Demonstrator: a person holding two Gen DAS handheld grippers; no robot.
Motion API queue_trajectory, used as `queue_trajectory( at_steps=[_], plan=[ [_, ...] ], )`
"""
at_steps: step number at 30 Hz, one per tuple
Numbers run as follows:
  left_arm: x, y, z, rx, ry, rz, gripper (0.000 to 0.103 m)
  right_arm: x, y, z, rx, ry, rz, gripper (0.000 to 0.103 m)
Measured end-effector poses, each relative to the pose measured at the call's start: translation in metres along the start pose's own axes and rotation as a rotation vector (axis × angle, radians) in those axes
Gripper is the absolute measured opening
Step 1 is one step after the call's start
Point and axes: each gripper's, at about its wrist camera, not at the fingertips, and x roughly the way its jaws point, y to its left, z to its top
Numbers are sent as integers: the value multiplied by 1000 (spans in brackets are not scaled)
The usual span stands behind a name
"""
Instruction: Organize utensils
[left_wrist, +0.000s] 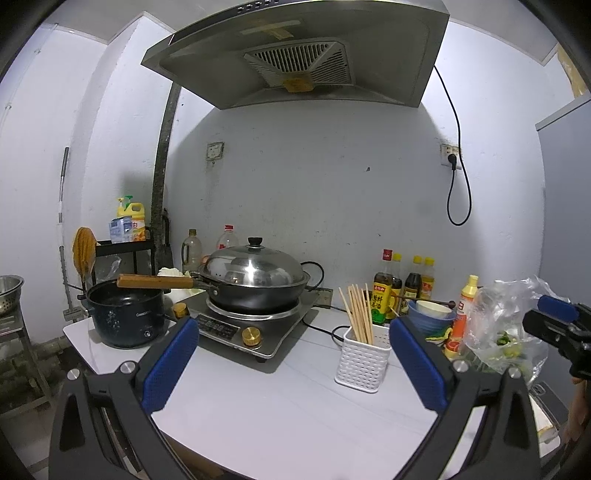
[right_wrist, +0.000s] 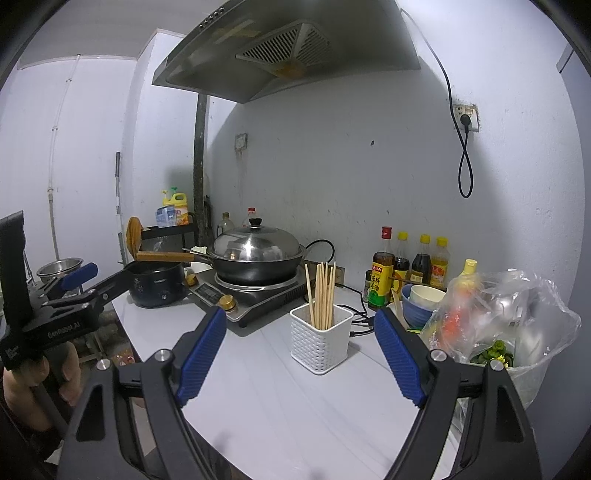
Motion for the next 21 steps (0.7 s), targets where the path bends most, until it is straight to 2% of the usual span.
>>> queue_trajectory(
  at_steps=[21],
  plan=[
    [6, 2, -5, -2, 6, 12, 103, 15, 1, -5, -5, 34, -11, 81]
  ],
)
